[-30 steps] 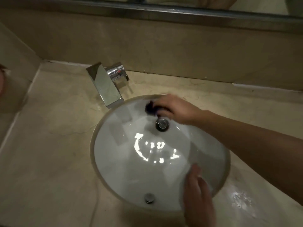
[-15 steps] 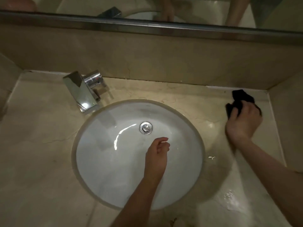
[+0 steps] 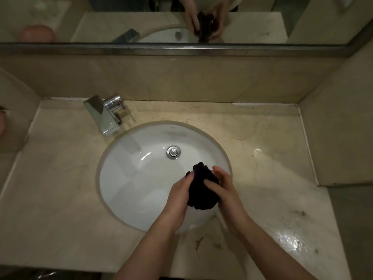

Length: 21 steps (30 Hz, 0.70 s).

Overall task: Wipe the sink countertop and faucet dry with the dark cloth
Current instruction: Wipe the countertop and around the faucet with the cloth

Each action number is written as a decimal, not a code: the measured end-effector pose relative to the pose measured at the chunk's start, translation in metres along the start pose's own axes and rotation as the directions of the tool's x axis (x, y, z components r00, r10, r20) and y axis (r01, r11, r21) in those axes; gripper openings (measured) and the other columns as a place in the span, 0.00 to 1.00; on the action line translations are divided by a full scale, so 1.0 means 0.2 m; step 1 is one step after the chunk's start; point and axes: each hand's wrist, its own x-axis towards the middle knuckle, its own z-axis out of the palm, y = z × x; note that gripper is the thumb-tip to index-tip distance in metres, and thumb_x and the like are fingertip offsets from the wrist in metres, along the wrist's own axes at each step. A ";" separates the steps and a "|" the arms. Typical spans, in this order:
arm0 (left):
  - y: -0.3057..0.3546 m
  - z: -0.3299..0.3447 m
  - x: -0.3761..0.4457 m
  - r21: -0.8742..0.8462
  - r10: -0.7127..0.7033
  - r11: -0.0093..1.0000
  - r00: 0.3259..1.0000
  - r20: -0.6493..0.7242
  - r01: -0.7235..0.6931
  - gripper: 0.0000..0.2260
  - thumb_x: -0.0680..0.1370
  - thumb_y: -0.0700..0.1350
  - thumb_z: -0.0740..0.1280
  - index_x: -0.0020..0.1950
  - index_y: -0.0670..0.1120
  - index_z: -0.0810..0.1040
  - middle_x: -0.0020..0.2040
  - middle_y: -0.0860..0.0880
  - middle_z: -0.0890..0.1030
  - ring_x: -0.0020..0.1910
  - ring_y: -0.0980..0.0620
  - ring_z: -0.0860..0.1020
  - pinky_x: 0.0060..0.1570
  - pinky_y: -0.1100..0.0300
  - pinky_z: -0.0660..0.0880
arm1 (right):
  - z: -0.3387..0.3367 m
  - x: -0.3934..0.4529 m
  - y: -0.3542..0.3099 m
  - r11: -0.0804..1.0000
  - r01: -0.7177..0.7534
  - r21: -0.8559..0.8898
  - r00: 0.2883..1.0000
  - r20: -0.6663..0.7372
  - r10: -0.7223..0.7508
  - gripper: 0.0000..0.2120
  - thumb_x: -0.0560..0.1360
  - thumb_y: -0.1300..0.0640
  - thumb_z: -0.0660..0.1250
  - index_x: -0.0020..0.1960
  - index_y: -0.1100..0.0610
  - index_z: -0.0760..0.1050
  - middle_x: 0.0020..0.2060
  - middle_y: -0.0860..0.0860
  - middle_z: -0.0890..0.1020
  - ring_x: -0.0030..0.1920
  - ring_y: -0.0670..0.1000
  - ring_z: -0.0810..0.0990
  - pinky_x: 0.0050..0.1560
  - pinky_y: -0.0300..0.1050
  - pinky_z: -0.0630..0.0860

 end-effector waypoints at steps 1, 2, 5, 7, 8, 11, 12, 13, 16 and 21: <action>0.01 0.01 -0.03 -0.012 0.040 0.999 0.999 0.007 -0.040 0.14 0.81 0.56 0.64 0.57 0.50 0.85 0.54 0.45 0.86 0.56 0.46 0.83 0.55 0.49 0.75 | -0.04 -0.04 -0.01 0.996 -0.010 -0.092 1.000 -0.008 0.010 0.26 0.73 0.47 0.75 0.68 0.47 0.72 0.61 0.44 0.79 0.59 0.43 0.79 0.59 0.42 0.76; 0.02 0.03 -0.06 -0.014 0.084 0.996 0.996 0.010 -0.084 0.14 0.82 0.55 0.63 0.57 0.49 0.84 0.55 0.45 0.86 0.56 0.47 0.83 0.59 0.49 0.76 | -0.08 -0.08 -0.03 0.986 -0.016 -0.165 1.000 0.007 0.017 0.22 0.76 0.47 0.72 0.68 0.49 0.73 0.58 0.43 0.81 0.55 0.42 0.81 0.54 0.36 0.76; 0.03 0.07 -0.14 0.008 0.159 0.987 0.987 0.038 -0.159 0.13 0.84 0.52 0.61 0.60 0.50 0.83 0.56 0.50 0.86 0.58 0.52 0.83 0.63 0.52 0.77 | -0.19 -0.19 -0.08 0.987 0.035 -0.158 0.999 0.024 -0.032 0.10 0.82 0.54 0.63 0.60 0.50 0.80 0.44 0.40 0.85 0.42 0.39 0.81 0.41 0.28 0.71; 0.02 0.07 -0.17 0.036 0.190 0.981 0.982 0.000 -0.190 0.13 0.84 0.51 0.61 0.58 0.50 0.84 0.54 0.50 0.86 0.58 0.52 0.82 0.63 0.52 0.77 | -0.27 -0.26 -0.13 0.988 0.123 -0.093 0.989 -0.073 -0.130 0.11 0.83 0.54 0.60 0.61 0.47 0.79 0.49 0.38 0.85 0.49 0.37 0.82 0.47 0.28 0.73; 0.01 0.07 -0.17 0.043 0.191 0.981 0.981 -0.044 -0.189 0.13 0.84 0.51 0.61 0.56 0.47 0.84 0.53 0.49 0.86 0.57 0.51 0.83 0.63 0.51 0.77 | -0.30 -0.29 -0.15 0.986 0.161 -0.036 0.978 -0.128 -0.165 0.12 0.84 0.53 0.59 0.63 0.47 0.77 0.54 0.40 0.84 0.55 0.38 0.82 0.52 0.30 0.75; -0.06 0.11 -0.23 0.005 0.124 0.992 0.985 -0.117 -0.124 0.14 0.83 0.50 0.62 0.54 0.43 0.83 0.51 0.48 0.87 0.56 0.51 0.83 0.58 0.58 0.77 | -0.40 -0.38 -0.17 0.970 0.198 0.140 0.942 -0.300 -0.149 0.13 0.84 0.53 0.57 0.66 0.50 0.73 0.57 0.48 0.84 0.57 0.45 0.83 0.57 0.44 0.77; -0.09 0.14 -0.26 -0.026 0.087 0.996 0.991 -0.098 -0.090 0.13 0.83 0.50 0.63 0.55 0.43 0.84 0.52 0.48 0.87 0.55 0.51 0.83 0.57 0.59 0.77 | -0.43 -0.42 -0.17 0.971 0.210 0.113 0.926 -0.340 -0.161 0.12 0.84 0.53 0.57 0.65 0.52 0.73 0.55 0.49 0.84 0.55 0.46 0.84 0.54 0.44 0.78; -0.12 0.17 -0.29 -0.068 0.052 0.996 0.997 -0.063 -0.056 0.12 0.83 0.49 0.64 0.55 0.43 0.83 0.52 0.48 0.87 0.54 0.51 0.84 0.56 0.59 0.78 | -0.46 -0.46 -0.16 0.974 0.224 0.043 0.905 -0.379 -0.192 0.10 0.84 0.53 0.58 0.63 0.54 0.73 0.53 0.49 0.84 0.53 0.45 0.84 0.50 0.42 0.78; -0.24 0.27 -0.37 -0.074 -0.015 0.997 1.000 0.014 0.016 0.08 0.81 0.47 0.68 0.55 0.43 0.82 0.49 0.46 0.87 0.46 0.50 0.85 0.41 0.58 0.79 | -0.60 -0.56 -0.10 0.968 0.226 -0.110 0.821 -0.514 -0.250 0.10 0.81 0.53 0.66 0.57 0.58 0.71 0.50 0.51 0.81 0.51 0.48 0.82 0.47 0.40 0.75; -0.41 0.40 -0.40 0.085 0.058 0.994 0.993 0.107 -0.068 0.02 0.81 0.39 0.67 0.53 0.43 0.78 0.46 0.48 0.86 0.40 0.53 0.81 0.28 0.62 0.72 | -0.84 -0.68 0.09 0.974 0.074 -0.212 0.758 -0.623 -0.193 0.16 0.75 0.53 0.74 0.58 0.52 0.72 0.50 0.48 0.82 0.43 0.52 0.83 0.37 0.42 0.78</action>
